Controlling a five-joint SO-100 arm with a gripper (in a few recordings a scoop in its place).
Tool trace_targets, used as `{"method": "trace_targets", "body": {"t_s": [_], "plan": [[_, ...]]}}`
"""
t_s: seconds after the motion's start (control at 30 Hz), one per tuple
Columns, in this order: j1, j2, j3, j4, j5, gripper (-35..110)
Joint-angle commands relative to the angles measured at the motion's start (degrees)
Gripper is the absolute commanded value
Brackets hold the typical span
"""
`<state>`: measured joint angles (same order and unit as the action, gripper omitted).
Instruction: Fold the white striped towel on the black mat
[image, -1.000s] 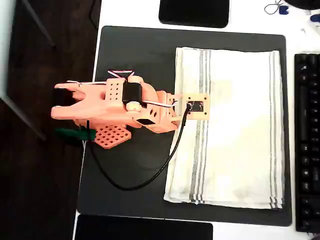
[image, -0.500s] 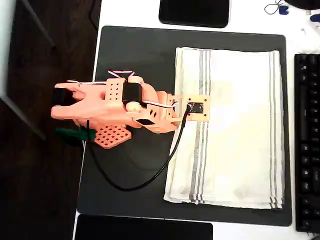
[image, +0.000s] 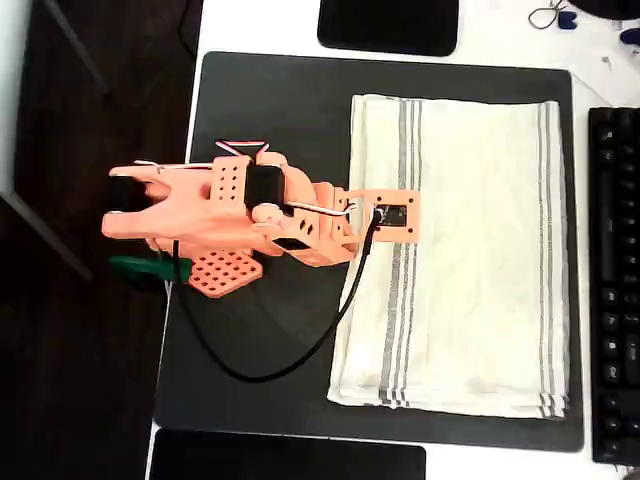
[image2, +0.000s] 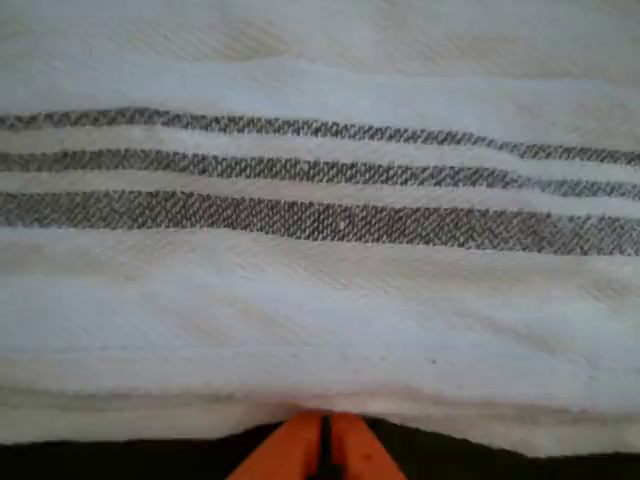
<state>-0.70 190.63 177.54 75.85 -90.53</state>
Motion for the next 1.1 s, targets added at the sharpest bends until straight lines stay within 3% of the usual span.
{"method": "trace_targets", "body": {"t_s": [0.0, 0.3, 0.47, 0.67, 1.07], "plan": [[0.4, 0.4, 1.0, -0.4, 0.4, 0], [0.3, 0.4, 1.0, -0.4, -0.8, 0], [0.6, 0.4, 1.0, -0.4, 6.1, 0], [0.7, 0.4, 0.4, -1.1, 2.6, 0], [-2.6, -11.3, -13.7, -1.2, 3.5, 0]]}}
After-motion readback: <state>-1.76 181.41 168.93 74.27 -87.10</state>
